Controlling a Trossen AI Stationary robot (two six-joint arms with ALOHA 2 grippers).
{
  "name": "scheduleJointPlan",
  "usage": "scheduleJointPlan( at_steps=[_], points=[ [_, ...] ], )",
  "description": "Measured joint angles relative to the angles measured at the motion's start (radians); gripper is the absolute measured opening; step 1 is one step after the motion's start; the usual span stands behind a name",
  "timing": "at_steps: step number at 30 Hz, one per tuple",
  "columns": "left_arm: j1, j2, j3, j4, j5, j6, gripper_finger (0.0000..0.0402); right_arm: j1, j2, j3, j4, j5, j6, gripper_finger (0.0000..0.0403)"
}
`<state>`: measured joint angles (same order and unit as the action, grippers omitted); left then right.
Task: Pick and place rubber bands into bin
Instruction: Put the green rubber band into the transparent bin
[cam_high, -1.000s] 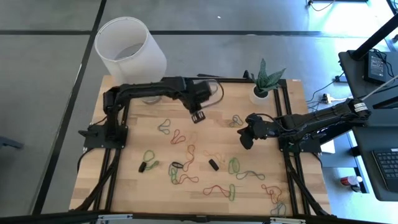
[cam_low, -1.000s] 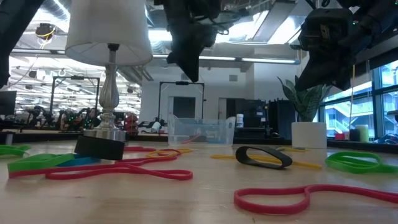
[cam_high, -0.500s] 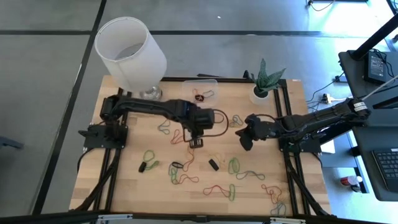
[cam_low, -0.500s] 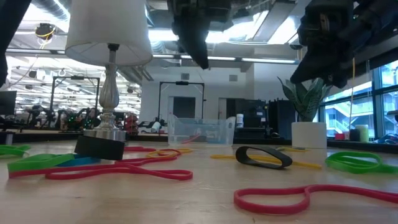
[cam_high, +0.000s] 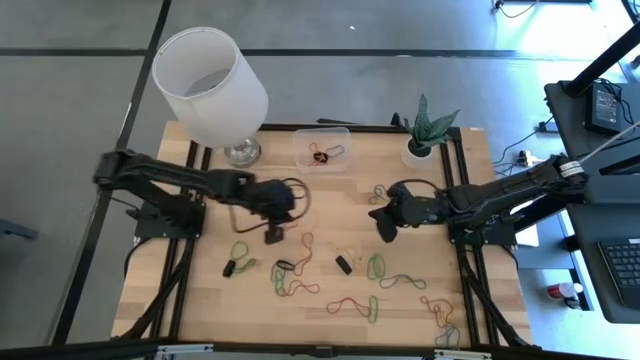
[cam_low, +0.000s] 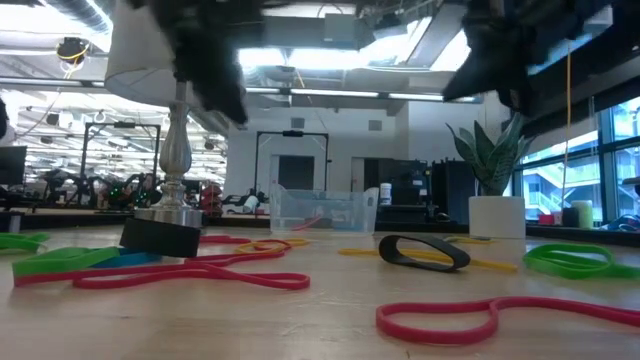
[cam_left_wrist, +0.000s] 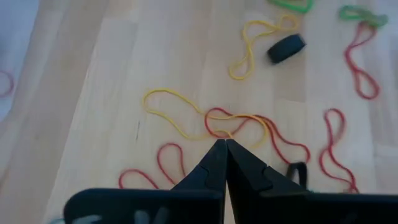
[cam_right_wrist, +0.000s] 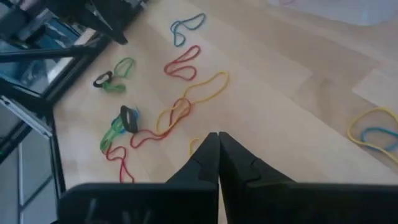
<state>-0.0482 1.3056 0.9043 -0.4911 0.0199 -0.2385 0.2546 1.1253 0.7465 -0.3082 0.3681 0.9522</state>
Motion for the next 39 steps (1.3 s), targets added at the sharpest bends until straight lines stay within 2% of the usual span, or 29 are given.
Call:
scheduleJointPlan(
  at_steps=[4,6,11,14,22,27,39],
  points=[
    [-0.027,-0.192,-0.155,0.030,-0.019,-0.031,0.0002,0.000,0.138,0.175,-0.180,-0.004,0.011,0.0001],
    [-0.042,-0.276,-0.203,0.021,-0.050,-0.052,0.0001,0.000,0.211,0.275,-0.313,-0.043,0.047,0.0001],
    [-0.067,-0.440,-0.277,0.021,-0.082,-0.067,0.0002,0.029,0.376,0.474,-0.679,-0.183,0.228,0.0002],
    [-0.076,-0.506,-0.301,0.016,-0.083,-0.066,0.0001,0.074,0.441,0.529,-0.775,-0.225,0.338,0.0011],
    [-0.095,-0.553,-0.312,0.012,-0.083,-0.063,0.0002,0.186,0.536,0.508,-0.749,-0.311,0.630,0.0050],
    [-0.095,-0.550,-0.312,0.010,-0.081,-0.063,0.0002,0.209,0.598,0.488,-0.631,-0.321,0.645,0.0076],
    [-0.095,-0.550,-0.312,0.009,-0.080,-0.028,0.0005,0.209,0.734,0.486,-0.598,-0.323,0.694,0.0105]
  ],
)
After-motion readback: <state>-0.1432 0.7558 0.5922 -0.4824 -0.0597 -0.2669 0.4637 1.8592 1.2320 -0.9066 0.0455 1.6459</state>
